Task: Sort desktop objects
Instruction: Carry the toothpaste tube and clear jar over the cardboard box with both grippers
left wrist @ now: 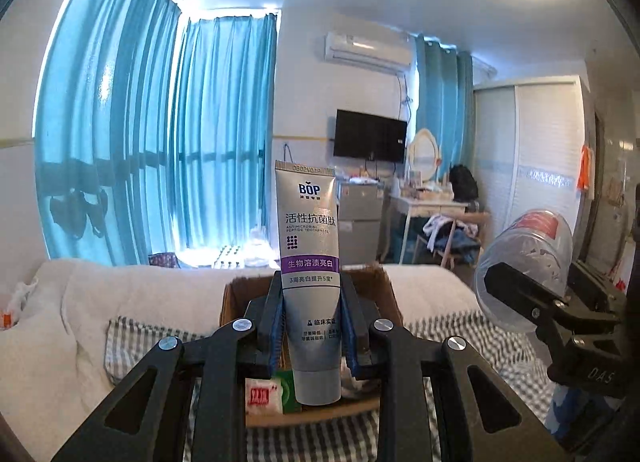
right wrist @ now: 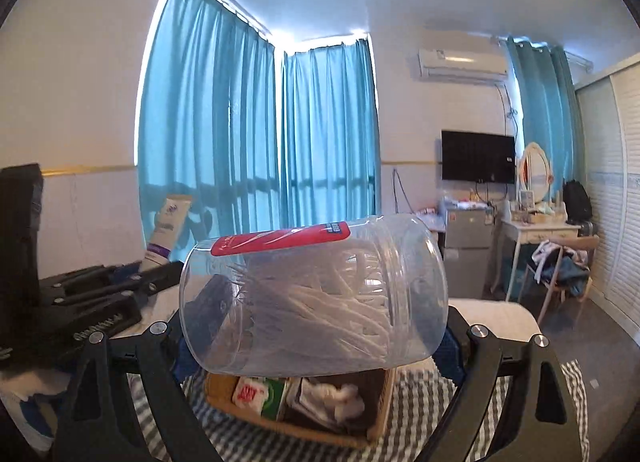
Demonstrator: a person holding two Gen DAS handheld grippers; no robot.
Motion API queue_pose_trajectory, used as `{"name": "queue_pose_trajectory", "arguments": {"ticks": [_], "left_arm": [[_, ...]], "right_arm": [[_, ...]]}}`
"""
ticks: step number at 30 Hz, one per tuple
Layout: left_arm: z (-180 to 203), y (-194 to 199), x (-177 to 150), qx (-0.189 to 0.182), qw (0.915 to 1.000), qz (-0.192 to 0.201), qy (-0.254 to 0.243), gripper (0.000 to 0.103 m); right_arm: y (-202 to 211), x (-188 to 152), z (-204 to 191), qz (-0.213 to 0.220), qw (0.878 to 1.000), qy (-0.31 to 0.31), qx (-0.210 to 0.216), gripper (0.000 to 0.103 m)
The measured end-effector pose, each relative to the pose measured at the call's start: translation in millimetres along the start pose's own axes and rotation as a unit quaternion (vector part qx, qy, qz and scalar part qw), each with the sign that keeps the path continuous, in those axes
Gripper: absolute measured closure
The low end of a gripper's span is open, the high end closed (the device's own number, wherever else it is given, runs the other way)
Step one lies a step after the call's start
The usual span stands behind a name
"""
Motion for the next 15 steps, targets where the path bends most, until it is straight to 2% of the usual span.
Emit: {"name": "queue_pose_trajectory", "arguments": {"ticks": [5,10,15], "left_arm": [[-10.6,-28.1,3.4,0.005,1.0,-0.003,-0.006,0.079],[-25.6,-54.2,-20.3,0.008,0.9999,-0.014,0.004,0.079],[-26.1,-80.7,-41.8,0.007,0.9995,-0.03,-0.011,0.079]], "right_arm": [[-29.5,-8.6,2.0,-0.002,1.0,-0.002,0.014,0.014],[-61.4,-41.5,7.7,-0.023,1.0,-0.009,0.016,0.014],[-98.9,-69.9,8.1,-0.059,0.998,-0.006,0.02,0.014]]}}
Point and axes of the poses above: each gripper's, at about its wrist camera, not at the fingertips, and y roughly against the way its jaws point, z to its right, x to its top, the point moved 4 cm from there along -y, roughly the way its jaws point, and after that the axes turned 3 degrees about -x, right-handed, at the moved point
